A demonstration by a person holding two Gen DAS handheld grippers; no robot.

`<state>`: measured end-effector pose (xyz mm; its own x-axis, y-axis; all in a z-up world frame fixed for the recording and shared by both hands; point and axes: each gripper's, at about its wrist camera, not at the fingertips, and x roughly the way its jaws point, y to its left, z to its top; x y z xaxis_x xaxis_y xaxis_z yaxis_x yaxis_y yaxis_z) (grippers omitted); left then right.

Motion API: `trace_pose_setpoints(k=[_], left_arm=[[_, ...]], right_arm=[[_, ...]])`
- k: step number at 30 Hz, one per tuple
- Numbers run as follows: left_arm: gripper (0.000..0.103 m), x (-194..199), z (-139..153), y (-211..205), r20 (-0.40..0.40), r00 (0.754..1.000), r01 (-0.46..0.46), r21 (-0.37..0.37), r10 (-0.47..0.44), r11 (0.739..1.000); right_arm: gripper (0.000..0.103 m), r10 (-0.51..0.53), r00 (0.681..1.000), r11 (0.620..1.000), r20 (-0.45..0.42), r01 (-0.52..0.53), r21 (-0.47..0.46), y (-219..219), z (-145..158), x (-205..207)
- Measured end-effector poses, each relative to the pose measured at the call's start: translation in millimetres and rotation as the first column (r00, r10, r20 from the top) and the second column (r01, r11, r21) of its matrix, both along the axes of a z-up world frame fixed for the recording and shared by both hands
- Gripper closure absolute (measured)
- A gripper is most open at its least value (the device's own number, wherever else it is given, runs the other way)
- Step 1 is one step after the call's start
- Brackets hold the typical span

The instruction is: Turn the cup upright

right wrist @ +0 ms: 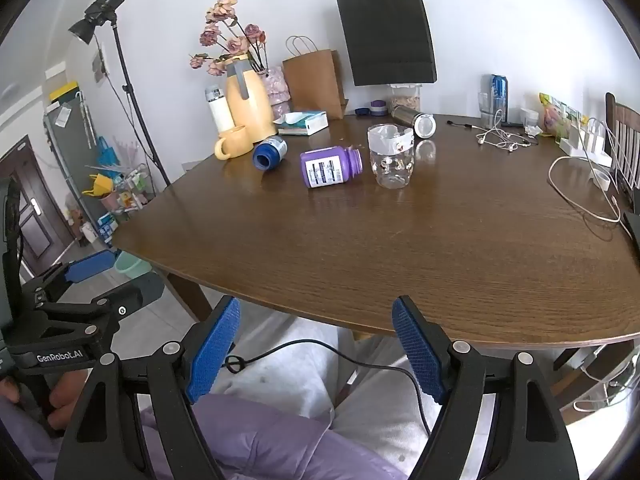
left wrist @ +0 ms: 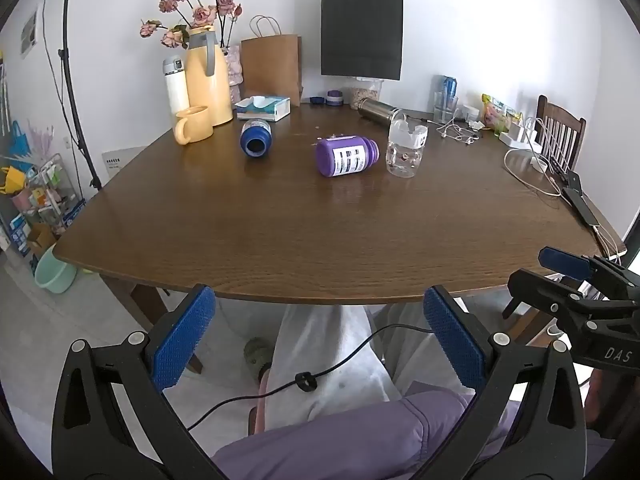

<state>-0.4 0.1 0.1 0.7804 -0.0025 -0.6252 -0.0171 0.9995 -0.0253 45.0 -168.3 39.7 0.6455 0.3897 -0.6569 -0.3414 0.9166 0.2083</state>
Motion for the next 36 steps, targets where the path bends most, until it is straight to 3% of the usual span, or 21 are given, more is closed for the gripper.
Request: trace_pose_setpoints(k=[36], left_arm=[[0.0,-0.6,0.4,-0.1,-0.008,1.0,-0.001,0.006,0.001,1.0]], right_arm=[[0.02,-0.005,1.0,1.0,-0.001,0.005,0.009,0.7,0.8,0.6]])
